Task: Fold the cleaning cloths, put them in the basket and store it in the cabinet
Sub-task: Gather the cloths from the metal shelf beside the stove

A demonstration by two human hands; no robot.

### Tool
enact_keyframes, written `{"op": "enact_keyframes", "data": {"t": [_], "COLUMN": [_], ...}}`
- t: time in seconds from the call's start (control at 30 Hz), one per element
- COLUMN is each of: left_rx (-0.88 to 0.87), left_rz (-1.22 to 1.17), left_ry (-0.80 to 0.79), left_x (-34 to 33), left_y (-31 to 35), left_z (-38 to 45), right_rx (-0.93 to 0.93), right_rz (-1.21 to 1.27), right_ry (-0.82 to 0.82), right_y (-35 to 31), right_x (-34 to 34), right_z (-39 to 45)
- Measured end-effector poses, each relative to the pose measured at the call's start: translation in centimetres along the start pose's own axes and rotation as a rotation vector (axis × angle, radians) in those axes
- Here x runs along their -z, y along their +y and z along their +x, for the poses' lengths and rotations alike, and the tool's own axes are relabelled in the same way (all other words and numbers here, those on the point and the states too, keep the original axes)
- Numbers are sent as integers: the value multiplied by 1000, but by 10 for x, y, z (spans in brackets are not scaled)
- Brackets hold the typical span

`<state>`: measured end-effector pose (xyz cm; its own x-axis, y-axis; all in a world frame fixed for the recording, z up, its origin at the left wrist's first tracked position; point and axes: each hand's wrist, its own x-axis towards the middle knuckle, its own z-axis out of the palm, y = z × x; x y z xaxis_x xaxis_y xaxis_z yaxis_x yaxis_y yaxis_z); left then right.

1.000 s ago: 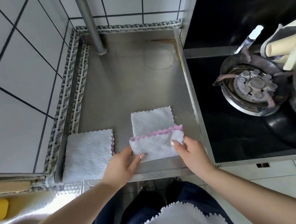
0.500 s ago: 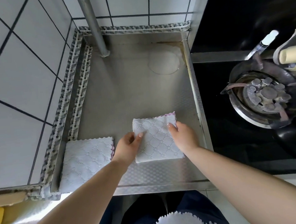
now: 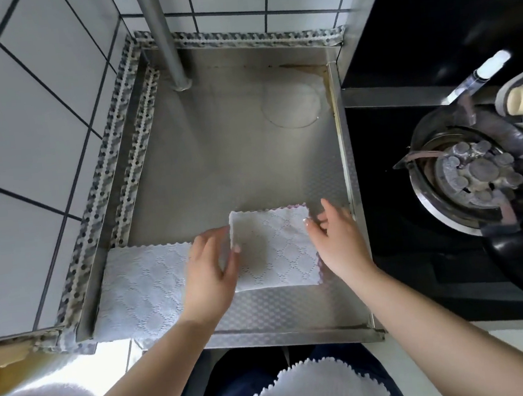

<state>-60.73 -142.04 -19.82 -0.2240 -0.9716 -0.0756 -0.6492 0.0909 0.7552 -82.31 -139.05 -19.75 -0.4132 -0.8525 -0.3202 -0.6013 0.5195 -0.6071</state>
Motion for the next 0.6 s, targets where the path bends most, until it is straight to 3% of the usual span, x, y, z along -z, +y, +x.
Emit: {"op": "enact_keyframes", "data": {"t": [0.1, 0.17, 0.23, 0.37, 0.6], "left_rx": [-328, -416, -427, -404, -303], "left_rz": [188, 316, 449, 657, 698], "left_ry": [-81, -157, -200, -255, -244], "left_x": [-17, -33, -46, -57, -54], "left_y": [6, 11, 11, -9, -18], "left_z": [8, 17, 23, 26, 25], "right_rx": [229, 403, 467, 425, 384], "right_rz": [-117, -259, -402, -601, -692], "right_ry": [0, -6, -17, -104, -91], "right_y": [-5, -12, -12, -3, 17], "right_x": [-8, -23, -38, -54, -50], "right_z": [-14, -19, -17, -10, -5]}}
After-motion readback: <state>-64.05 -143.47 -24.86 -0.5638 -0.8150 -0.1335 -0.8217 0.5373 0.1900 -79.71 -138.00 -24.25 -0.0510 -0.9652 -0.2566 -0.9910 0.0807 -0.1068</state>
